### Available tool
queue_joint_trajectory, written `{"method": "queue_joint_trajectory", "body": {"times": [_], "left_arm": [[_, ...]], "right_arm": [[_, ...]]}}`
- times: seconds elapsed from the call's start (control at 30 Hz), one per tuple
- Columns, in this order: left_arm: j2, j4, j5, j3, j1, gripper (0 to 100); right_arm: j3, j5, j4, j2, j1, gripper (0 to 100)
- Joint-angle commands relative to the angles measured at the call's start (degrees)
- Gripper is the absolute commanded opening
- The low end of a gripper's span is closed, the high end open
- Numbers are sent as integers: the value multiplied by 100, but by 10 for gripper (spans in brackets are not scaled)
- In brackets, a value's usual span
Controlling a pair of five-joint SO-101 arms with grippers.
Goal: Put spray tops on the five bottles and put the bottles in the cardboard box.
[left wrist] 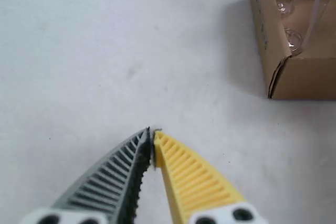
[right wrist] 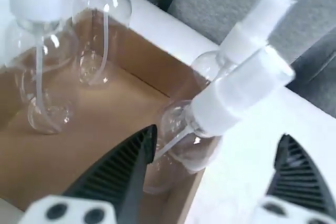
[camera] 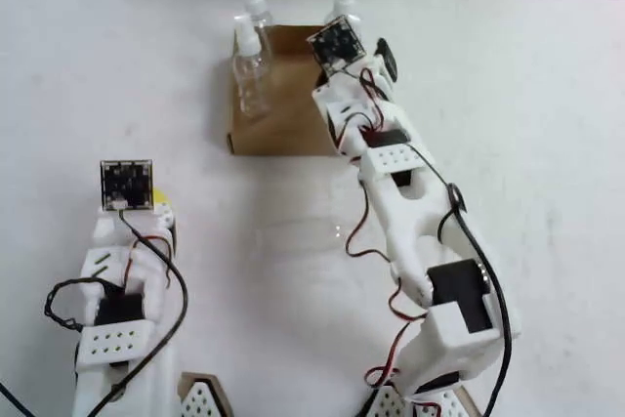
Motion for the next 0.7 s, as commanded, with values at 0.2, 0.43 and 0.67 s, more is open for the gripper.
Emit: {"method": "queue_joint_trajectory", "body": {"times": [0.2,0.43,0.67], "left_arm": [[31,-167,-53,-396,84,24],[31,-167,-53,-396,84,24],[31,-167,-53,-396,75,24]], "right_arm": [[-62,-132,848,-989,4,368],[-53,-695,2246,-2035,-4,368],[-53,-695,4356,-3213,101,285]]}}
